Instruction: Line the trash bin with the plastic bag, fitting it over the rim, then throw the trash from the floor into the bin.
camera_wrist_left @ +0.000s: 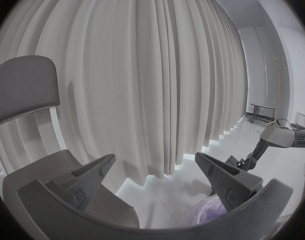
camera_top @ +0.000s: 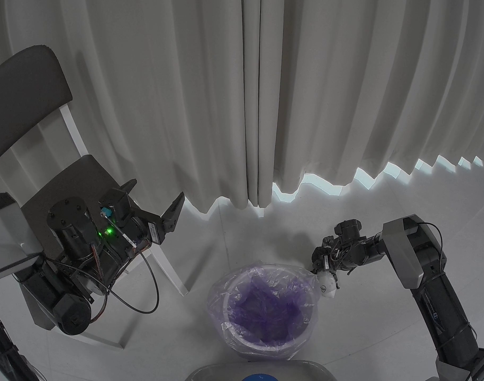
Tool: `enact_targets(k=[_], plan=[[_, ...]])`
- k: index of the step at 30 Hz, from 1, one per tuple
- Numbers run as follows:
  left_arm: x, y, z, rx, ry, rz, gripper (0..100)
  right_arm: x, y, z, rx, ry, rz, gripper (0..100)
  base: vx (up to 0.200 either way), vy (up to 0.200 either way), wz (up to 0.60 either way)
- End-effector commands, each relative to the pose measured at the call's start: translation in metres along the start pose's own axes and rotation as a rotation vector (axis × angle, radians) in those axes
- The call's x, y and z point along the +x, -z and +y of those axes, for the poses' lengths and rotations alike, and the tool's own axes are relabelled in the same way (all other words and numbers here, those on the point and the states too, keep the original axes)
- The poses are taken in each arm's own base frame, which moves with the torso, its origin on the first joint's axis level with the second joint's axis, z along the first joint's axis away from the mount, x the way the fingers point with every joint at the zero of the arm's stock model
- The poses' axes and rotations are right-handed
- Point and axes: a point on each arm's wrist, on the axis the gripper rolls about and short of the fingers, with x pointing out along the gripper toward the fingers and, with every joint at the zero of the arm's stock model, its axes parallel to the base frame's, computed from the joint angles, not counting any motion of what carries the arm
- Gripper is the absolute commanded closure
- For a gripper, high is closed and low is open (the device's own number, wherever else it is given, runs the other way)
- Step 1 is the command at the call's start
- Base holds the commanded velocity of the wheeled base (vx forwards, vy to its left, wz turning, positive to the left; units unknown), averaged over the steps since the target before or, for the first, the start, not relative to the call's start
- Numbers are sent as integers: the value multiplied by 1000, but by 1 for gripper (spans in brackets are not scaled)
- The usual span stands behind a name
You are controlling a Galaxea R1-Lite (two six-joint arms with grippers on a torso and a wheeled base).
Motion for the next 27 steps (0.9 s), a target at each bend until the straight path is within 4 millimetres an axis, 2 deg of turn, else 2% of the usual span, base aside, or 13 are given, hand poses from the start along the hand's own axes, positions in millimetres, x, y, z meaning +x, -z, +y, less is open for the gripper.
enact_targets(k=[1, 12, 13, 23, 27], plan=[[0, -1, 0, 0, -3, -15, 0, 1, 2, 0, -2, 0, 7, 0, 0, 0, 0], [0, -1, -2, -1, 5, -16, 0, 3, 13, -1, 3, 10, 93, 0, 0, 0, 0], [0, -1, -2, -1, 5, -16, 0, 2, 12, -1, 1, 10, 93, 100, 0, 0, 0], [0, -1, -3, -2, 5, -14, 0, -1, 12, 0, 2, 12, 119, 100, 0, 0, 0], [0, -1, -2, -1, 5, -16, 0, -8, 2, 1, 4, 9, 88, 100, 0, 0, 0]])
